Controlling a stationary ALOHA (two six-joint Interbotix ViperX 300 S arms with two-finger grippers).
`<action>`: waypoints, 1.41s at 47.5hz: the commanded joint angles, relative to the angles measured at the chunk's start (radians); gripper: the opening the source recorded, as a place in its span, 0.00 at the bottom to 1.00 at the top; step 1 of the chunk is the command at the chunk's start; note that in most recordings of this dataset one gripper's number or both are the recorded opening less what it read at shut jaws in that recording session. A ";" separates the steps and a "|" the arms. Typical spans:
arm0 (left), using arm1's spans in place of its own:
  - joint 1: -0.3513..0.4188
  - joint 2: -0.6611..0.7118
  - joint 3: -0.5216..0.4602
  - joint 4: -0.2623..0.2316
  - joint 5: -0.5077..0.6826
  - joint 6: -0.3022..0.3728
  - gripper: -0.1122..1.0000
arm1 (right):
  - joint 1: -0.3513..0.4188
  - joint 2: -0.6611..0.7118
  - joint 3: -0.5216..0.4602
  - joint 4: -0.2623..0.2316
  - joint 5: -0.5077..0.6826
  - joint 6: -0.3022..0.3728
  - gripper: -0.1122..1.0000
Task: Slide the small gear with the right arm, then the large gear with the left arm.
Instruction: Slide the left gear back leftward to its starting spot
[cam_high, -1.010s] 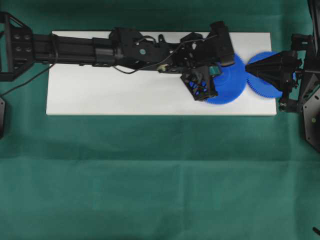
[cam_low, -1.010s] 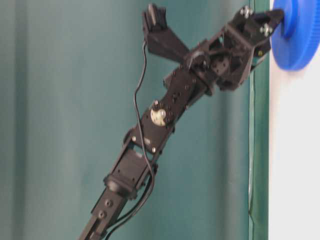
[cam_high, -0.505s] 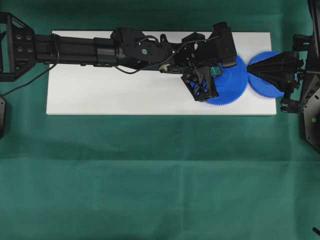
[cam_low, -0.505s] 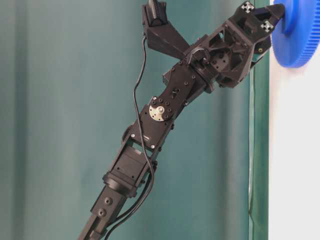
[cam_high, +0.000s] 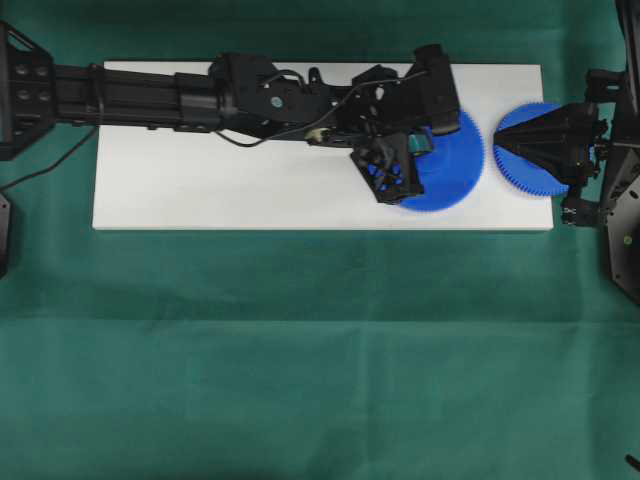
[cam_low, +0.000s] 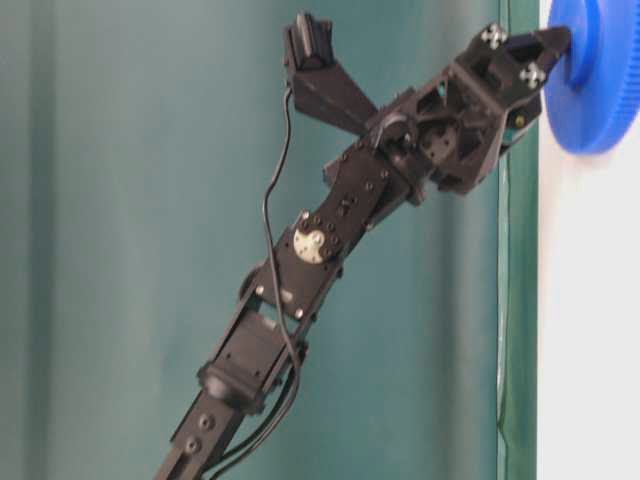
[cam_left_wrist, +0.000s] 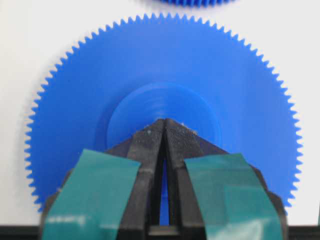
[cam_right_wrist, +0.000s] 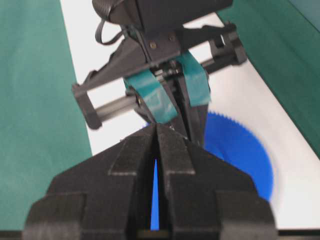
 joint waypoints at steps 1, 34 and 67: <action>0.020 -0.049 0.072 0.002 0.012 -0.003 0.10 | 0.000 0.000 -0.011 -0.003 -0.008 0.002 0.55; 0.144 -0.462 0.723 0.000 -0.118 -0.161 0.10 | 0.002 -0.003 -0.005 0.011 -0.009 0.012 0.55; 0.261 -0.816 1.114 -0.005 -0.127 -0.247 0.10 | 0.017 -0.003 -0.003 0.025 -0.008 0.012 0.55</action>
